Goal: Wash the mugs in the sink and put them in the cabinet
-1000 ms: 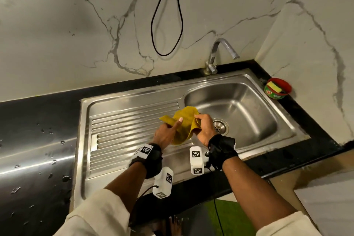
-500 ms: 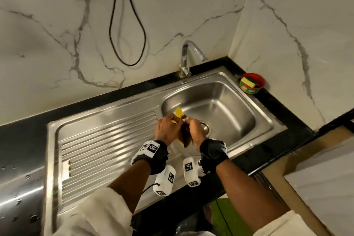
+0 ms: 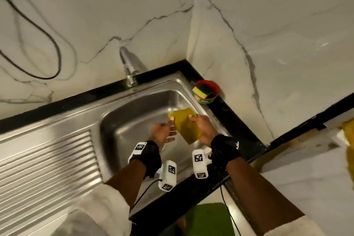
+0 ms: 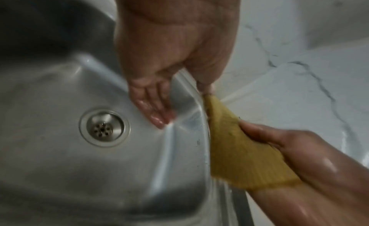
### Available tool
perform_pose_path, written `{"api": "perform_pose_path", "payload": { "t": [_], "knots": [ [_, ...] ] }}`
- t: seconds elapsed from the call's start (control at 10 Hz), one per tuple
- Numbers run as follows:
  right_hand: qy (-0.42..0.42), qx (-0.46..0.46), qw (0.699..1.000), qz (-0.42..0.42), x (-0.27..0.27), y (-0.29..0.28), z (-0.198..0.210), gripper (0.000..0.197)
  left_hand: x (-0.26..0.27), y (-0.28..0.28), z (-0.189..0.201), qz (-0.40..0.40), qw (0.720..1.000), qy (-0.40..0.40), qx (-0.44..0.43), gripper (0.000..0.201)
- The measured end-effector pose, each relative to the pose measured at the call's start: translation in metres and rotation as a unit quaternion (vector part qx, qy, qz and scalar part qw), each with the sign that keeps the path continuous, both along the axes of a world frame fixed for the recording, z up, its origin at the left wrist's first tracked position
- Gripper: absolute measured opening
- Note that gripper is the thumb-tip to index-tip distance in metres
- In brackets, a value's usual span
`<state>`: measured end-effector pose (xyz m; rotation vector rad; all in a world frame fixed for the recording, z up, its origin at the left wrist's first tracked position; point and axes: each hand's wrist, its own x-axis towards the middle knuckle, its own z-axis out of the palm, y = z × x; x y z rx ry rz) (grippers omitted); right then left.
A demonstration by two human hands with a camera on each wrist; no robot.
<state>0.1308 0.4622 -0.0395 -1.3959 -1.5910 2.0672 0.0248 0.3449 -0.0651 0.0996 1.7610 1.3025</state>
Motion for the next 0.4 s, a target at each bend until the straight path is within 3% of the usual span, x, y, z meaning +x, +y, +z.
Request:
{"api": "perform_pose_path", "payload": {
  "t": [0.1,0.2,0.3,0.4],
  "knots": [
    [-0.114,0.133,0.985,0.013,0.031,0.044,-0.002,0.029,0.022,0.056,0.007,-0.001,0.999,0.004,0.037,0.01],
    [-0.24,0.246,0.939,-0.002,0.066,0.083,-0.007,0.033,0.042,0.104,0.018,-0.022,0.999,0.009,0.036,0.01],
    [-0.297,0.32,0.9,0.008,0.087,0.116,-0.01,0.037,0.06,0.139,0.016,-0.081,0.995,-0.001,0.054,0.011],
    [-0.367,0.437,0.817,0.082,0.093,0.125,-0.018,0.048,0.071,0.152,0.002,-0.186,0.966,0.176,-0.013,0.04]
  ]
}}
